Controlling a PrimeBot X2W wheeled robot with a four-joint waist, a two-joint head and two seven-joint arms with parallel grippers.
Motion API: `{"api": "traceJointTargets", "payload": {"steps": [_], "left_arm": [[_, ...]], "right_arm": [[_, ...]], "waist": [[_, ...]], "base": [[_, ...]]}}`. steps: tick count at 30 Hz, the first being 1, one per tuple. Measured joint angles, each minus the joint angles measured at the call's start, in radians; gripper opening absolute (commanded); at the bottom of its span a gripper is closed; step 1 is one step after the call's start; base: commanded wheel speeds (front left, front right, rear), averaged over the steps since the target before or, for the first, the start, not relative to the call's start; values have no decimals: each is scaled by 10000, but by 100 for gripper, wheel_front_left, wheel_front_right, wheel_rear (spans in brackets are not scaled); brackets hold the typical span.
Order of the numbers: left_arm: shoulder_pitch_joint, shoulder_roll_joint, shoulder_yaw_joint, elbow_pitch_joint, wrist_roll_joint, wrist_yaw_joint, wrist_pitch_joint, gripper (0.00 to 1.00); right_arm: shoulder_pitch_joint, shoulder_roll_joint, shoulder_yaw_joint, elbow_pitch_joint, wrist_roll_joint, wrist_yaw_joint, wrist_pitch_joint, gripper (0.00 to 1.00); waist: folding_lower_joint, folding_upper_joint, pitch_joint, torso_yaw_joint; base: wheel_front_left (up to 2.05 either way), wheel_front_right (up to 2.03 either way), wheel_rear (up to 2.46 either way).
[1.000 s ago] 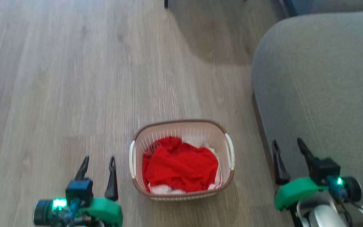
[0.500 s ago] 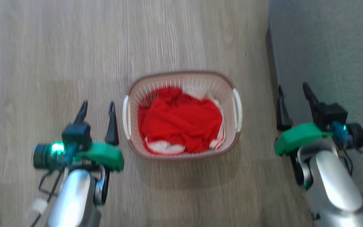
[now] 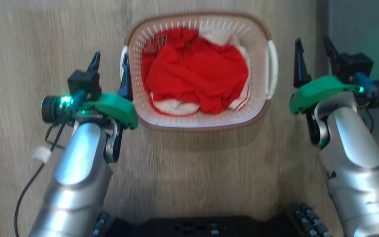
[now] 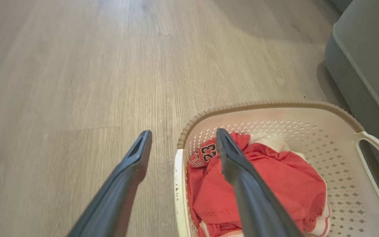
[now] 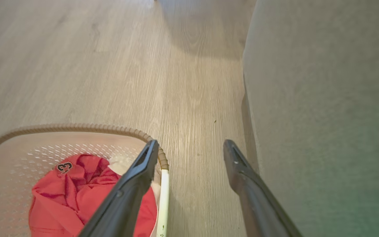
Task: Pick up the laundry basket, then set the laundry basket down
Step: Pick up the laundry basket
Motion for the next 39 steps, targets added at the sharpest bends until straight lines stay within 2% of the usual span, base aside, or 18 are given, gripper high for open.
{"api": "traceJointTargets", "payload": {"steps": [11,17,31,36,39], "left_arm": [[-845,-23,-890,1137,-911,0,-13,100],[-1141,-25,-1133,1337,-1108,-4,-15,100],[-2668,-48,-1987,3049,-1569,75,-27,100],[-2949,-56,-2330,3335,-1611,88,-27,100],[-3063,-58,-2535,3494,-1643,178,-27,100]], "right_arm": [[-483,-92,343,779,441,0,-2,100],[-604,-96,518,989,516,0,0,100],[-1556,-150,1024,1808,681,0,-2,100],[-1728,-153,1103,1898,683,0,-2,76],[-1749,-157,1126,1954,681,0,-2,48]], "waist": [[-3,0,1634,421],[-3,2,1975,482],[-4,2,2738,437],[-4,2,2845,442],[-4,2,2901,457]], "base": [[0,0,0],[0,0,0],[0,0,0],[0,0,0],[0,0,0]]}}
